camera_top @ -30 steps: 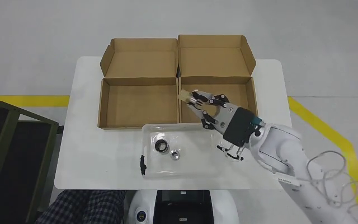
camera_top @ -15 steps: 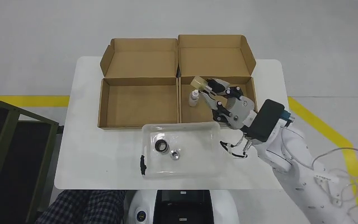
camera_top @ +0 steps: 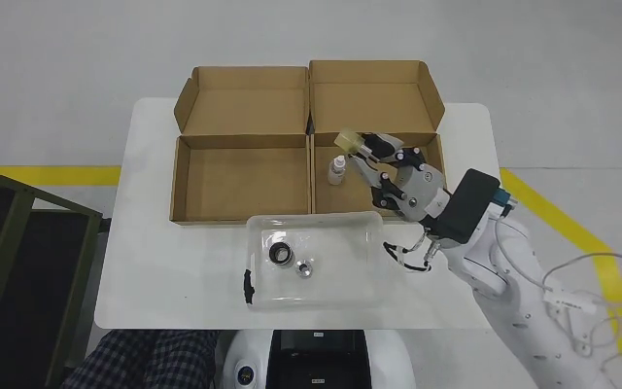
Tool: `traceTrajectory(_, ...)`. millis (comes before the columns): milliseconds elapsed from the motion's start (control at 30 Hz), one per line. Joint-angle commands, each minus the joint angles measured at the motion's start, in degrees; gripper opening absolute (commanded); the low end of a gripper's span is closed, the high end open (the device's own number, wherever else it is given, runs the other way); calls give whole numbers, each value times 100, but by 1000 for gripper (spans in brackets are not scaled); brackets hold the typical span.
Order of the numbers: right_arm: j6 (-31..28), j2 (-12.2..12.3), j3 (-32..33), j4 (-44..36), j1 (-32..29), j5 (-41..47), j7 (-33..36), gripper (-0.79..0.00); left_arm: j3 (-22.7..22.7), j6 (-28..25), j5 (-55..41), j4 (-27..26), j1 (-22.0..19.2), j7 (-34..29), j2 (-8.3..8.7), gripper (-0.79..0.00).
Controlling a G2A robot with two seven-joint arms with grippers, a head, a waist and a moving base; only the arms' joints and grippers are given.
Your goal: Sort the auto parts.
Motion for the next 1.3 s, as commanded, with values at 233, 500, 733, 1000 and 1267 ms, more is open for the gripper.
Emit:
traceTrajectory(233, -112, -45, 14, 112, -2, -25, 67, -785, 0, 0, 0, 0, 0, 0, 0, 0)
traceTrajectory(500, -404, -63, 17, 216, -3, -70, 394, -785, 0, 0, 0, 0, 0, 0, 0, 0)
traceTrajectory(733, -665, -84, -111, 418, 7, -167, 733, -785, 0, 0, 0, 0, 0, 0, 0, 0)
traceTrajectory(1000, -765, -75, -95, 860, -127, -276, 1358, -785, 0, 0, 0, 0, 0, 0, 0, 0)
traceTrajectory(1267, -838, 5, 399, 1176, -285, -290, 2019, -785, 0, 0, 0, 0, 0, 0, 0, 0)
